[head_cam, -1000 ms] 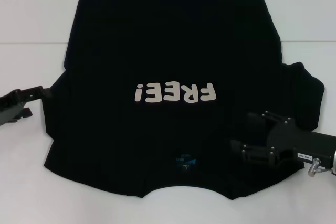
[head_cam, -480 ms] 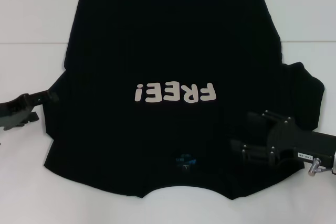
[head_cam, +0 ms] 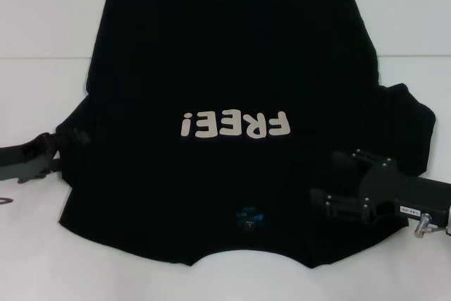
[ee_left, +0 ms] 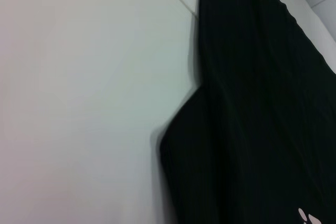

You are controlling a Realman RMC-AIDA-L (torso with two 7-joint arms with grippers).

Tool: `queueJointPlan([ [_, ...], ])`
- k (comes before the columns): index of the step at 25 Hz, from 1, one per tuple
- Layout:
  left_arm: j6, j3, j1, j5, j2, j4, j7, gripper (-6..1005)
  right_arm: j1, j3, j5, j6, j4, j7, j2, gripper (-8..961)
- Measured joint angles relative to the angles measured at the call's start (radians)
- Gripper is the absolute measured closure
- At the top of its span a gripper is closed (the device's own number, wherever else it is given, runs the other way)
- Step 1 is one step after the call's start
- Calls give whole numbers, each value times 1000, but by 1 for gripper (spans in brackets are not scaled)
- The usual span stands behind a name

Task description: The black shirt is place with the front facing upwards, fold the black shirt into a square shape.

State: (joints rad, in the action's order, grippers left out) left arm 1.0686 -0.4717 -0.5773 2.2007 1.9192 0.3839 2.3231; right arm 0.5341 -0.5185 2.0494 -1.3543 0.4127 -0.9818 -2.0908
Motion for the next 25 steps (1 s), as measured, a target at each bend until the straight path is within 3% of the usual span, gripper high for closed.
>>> queueJointPlan([
  [15,-43,-65,-23,3,5,10,0,88,-1,0,0,-9,3,0,0,55],
  [23,-57,-75,-26,3,7,11,-1,502,-6,0,0,-16,5,0,0,57],
  [25,-61,-77,-27,3,7,11,2,545,-6,0,0,-16,5,0,0,57],
])
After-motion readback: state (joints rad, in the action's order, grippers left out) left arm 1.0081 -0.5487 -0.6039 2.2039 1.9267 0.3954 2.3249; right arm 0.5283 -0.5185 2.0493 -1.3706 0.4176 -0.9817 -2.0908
